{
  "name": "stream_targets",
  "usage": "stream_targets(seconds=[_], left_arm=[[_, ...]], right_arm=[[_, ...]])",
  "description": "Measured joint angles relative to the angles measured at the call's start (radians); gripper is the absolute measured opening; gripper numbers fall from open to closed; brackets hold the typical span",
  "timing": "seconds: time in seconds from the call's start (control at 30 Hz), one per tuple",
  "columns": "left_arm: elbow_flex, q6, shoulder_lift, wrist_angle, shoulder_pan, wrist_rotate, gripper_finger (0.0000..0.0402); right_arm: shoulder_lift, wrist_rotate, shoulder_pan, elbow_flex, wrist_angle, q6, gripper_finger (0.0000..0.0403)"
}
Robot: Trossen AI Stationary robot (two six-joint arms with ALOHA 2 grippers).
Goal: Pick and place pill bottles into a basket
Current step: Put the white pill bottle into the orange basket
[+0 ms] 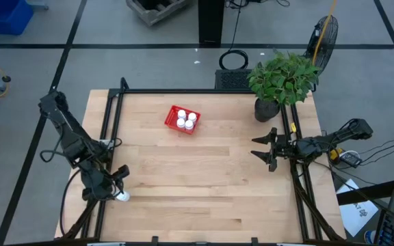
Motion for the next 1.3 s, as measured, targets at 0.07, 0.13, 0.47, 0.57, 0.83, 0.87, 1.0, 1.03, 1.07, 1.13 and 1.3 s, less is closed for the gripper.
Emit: stream_targets(seconds=[0.07,0.13,0.47,0.57,0.83,0.87,1.0,1.03,1.07,1.13,1.3], left_arm=[[-0.016,-0.045,0.0,0.016,-0.005,0.001,0.0191],[-0.024,-0.065,0.005,0.023,-0.016,0.03,0.0191],[-0.024,-0.153,0.054,0.043,-0.012,-0.04,0.0265],[-0.024,-0.209,0.062,0.048,-0.004,-0.087,0.0311],[-0.024,-0.647,0.098,0.13,0.035,-0.163,0.0386],[-0.024,-0.709,0.103,0.136,0.038,-0.157,0.0388],[-0.024,-0.875,0.103,0.135,0.042,-0.133,0.039],[-0.024,-0.883,0.103,0.131,0.042,-0.137,0.039],[-0.024,-0.883,0.104,0.124,0.042,-0.138,0.039],[-0.024,-0.877,0.104,0.123,0.042,-0.137,0.039],[-0.024,-0.87,0.104,0.097,0.042,-0.234,0.039]], right_arm=[[0.0,0.0,0.0,0.0,0.0,0.0,0.0257],[0.0,0.0,0.0,0.0,0.0,0.0,0.0256],[0.0,0.0,0.0,0.0,0.0,0.0,0.0262],[0.001,0.0,0.0,0.0,-0.001,0.0,0.0263],[0.001,0.0,0.0,0.0,0.0,0.0,0.0263],[0.001,0.0,0.0,0.0,0.0,0.0,0.0263],[0.001,0.0,0.0,0.0,0.0,0.0,0.0263],[0.001,0.0,0.0,0.0,0.0,0.0,0.0262],[0.001,0.0,0.0,0.0,0.0,0.0,0.0262],[0.001,0.0,0.0,0.0,0.0,0.0,0.0261],[0.001,0.0,0.0,0.0,0.0,0.0,0.0261]])
